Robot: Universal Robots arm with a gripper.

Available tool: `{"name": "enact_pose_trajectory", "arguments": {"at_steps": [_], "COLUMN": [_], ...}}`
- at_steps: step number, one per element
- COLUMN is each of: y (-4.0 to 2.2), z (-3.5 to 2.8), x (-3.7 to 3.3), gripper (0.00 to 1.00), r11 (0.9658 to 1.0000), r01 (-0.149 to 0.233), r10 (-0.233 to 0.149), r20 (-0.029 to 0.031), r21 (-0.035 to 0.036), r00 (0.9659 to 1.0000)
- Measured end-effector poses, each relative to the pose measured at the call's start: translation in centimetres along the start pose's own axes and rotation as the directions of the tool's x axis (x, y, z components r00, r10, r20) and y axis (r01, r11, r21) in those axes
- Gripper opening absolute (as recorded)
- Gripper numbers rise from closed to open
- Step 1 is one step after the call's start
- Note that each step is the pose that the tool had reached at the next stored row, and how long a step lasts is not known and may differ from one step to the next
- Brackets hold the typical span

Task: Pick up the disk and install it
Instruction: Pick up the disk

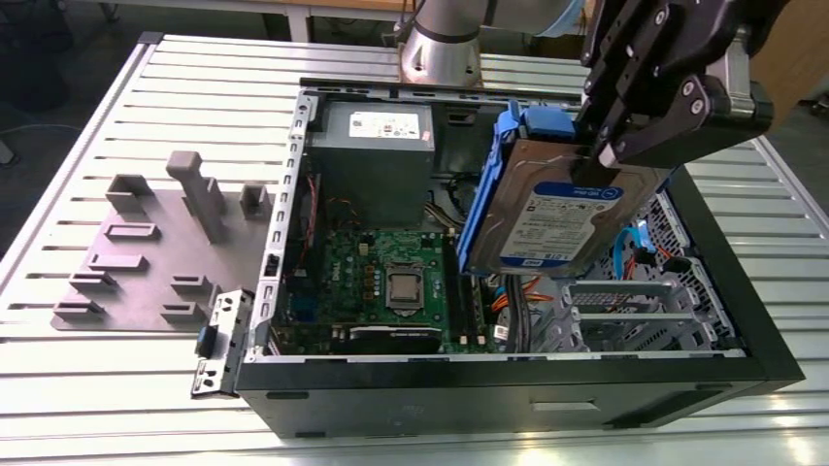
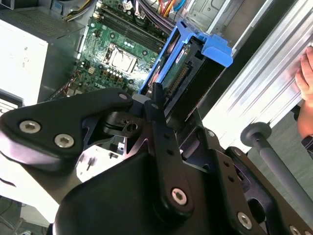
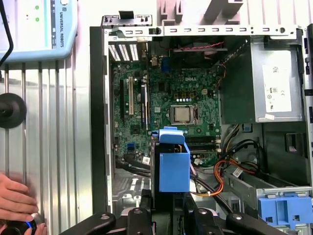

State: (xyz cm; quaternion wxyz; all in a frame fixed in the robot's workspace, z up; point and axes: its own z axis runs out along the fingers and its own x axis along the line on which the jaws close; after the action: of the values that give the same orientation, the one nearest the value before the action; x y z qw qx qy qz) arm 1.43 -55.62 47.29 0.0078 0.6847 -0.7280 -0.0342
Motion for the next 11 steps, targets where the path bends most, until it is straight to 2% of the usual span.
{"name": "enact_pose_trajectory", "arguments": {"at_steps": [4,11], "y": [-0.88,-3.11], "z": [-0.06,-0.18], "x": [-0.05,-0.19], "gripper": [0.35,0.35], "r11": [1.0,1.0], "r01": [0.0,0.0], "r10": [0.0,0.0], "r20": [-0.0001,0.0], "r21": [-0.0001,-0.0001], "r00": [1.0,1.0]}}
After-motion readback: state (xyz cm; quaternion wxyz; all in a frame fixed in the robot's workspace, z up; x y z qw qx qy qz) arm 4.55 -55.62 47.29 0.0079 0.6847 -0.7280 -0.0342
